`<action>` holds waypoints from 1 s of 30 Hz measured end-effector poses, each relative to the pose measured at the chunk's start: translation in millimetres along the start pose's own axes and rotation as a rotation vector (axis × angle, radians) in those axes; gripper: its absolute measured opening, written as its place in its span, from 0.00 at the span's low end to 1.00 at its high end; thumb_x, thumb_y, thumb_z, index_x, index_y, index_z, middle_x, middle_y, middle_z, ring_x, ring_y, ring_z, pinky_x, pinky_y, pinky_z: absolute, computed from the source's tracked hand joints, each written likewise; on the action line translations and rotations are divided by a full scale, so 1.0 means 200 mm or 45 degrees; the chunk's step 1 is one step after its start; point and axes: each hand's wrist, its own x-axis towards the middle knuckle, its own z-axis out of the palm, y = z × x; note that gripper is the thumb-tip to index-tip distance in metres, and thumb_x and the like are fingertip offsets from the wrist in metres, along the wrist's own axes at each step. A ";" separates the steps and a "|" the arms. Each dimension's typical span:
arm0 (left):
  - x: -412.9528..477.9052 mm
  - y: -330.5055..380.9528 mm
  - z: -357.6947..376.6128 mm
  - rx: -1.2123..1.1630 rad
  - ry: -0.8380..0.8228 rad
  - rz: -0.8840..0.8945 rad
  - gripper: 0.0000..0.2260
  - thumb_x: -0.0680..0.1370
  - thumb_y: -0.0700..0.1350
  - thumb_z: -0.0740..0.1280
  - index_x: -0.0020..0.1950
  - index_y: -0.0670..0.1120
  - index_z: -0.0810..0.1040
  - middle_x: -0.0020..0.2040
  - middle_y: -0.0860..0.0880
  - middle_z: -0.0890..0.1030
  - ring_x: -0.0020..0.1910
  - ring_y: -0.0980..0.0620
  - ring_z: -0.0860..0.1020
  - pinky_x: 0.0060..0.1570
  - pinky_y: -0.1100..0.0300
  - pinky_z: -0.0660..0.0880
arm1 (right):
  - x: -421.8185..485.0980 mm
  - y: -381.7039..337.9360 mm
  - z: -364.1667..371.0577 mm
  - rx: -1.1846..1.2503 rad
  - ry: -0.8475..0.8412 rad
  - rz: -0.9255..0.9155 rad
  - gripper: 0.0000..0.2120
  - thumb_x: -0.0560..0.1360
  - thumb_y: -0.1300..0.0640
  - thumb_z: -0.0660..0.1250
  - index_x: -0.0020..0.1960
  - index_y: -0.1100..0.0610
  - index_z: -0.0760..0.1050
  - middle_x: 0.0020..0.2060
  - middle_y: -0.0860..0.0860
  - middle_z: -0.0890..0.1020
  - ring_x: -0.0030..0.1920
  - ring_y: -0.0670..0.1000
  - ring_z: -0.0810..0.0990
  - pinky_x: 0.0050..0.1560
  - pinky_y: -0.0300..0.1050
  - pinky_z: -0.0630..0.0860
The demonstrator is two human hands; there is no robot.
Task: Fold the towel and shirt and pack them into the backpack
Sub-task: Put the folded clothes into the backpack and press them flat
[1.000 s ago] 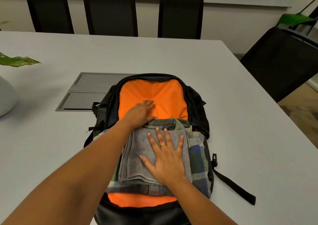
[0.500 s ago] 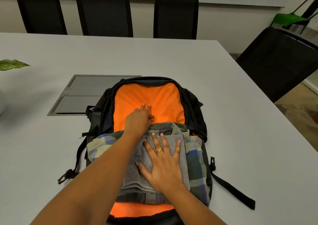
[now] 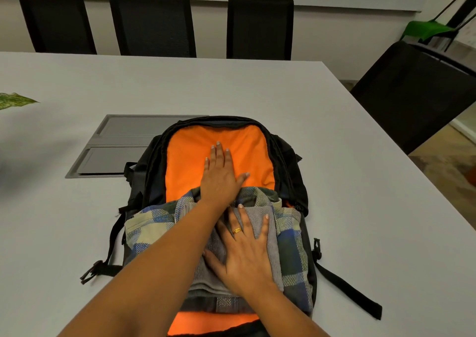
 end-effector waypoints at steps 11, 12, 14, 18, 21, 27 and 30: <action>0.05 0.03 -0.02 0.323 -0.057 0.169 0.19 0.83 0.44 0.49 0.72 0.39 0.63 0.76 0.42 0.56 0.76 0.43 0.51 0.71 0.38 0.46 | 0.00 0.00 -0.01 0.007 -0.029 0.021 0.31 0.74 0.32 0.50 0.70 0.47 0.67 0.70 0.51 0.69 0.73 0.54 0.62 0.66 0.69 0.48; 0.06 0.02 -0.05 0.364 -0.052 0.208 0.18 0.83 0.43 0.50 0.71 0.39 0.65 0.76 0.42 0.55 0.76 0.44 0.52 0.69 0.34 0.46 | 0.00 0.00 -0.01 0.014 -0.027 0.023 0.32 0.74 0.31 0.50 0.71 0.47 0.65 0.71 0.51 0.68 0.73 0.54 0.61 0.66 0.69 0.48; 0.10 0.01 -0.12 0.419 -0.020 0.277 0.16 0.83 0.42 0.50 0.69 0.40 0.67 0.77 0.43 0.54 0.76 0.45 0.52 0.65 0.29 0.45 | 0.01 0.00 -0.01 0.020 -0.034 0.026 0.32 0.74 0.31 0.49 0.71 0.47 0.65 0.71 0.51 0.68 0.73 0.54 0.62 0.66 0.69 0.48; 0.22 0.00 -0.25 0.516 0.052 0.359 0.16 0.83 0.42 0.49 0.66 0.39 0.70 0.76 0.40 0.57 0.75 0.46 0.55 0.65 0.29 0.44 | 0.02 0.01 0.00 0.028 -0.082 0.043 0.32 0.74 0.31 0.47 0.69 0.47 0.67 0.68 0.51 0.72 0.71 0.55 0.66 0.65 0.68 0.49; 0.30 0.01 -0.31 0.483 0.129 0.363 0.17 0.83 0.42 0.49 0.64 0.38 0.72 0.74 0.40 0.61 0.74 0.46 0.58 0.66 0.30 0.43 | 0.03 0.02 0.01 0.030 -0.105 0.059 0.32 0.72 0.30 0.49 0.67 0.47 0.70 0.65 0.52 0.75 0.68 0.54 0.71 0.64 0.67 0.51; 0.31 -0.03 -0.20 0.162 0.035 0.297 0.17 0.83 0.42 0.51 0.69 0.38 0.68 0.76 0.42 0.57 0.75 0.46 0.53 0.71 0.45 0.48 | 0.04 0.02 0.01 0.061 -0.141 0.092 0.33 0.74 0.30 0.43 0.66 0.46 0.72 0.62 0.51 0.78 0.66 0.53 0.73 0.63 0.67 0.53; 0.22 -0.08 -0.16 -0.064 0.042 0.316 0.21 0.82 0.49 0.52 0.73 0.41 0.63 0.76 0.43 0.56 0.76 0.47 0.52 0.72 0.50 0.47 | 0.03 0.02 0.02 0.062 -0.100 0.083 0.31 0.74 0.31 0.47 0.66 0.46 0.71 0.62 0.49 0.77 0.66 0.52 0.72 0.64 0.67 0.52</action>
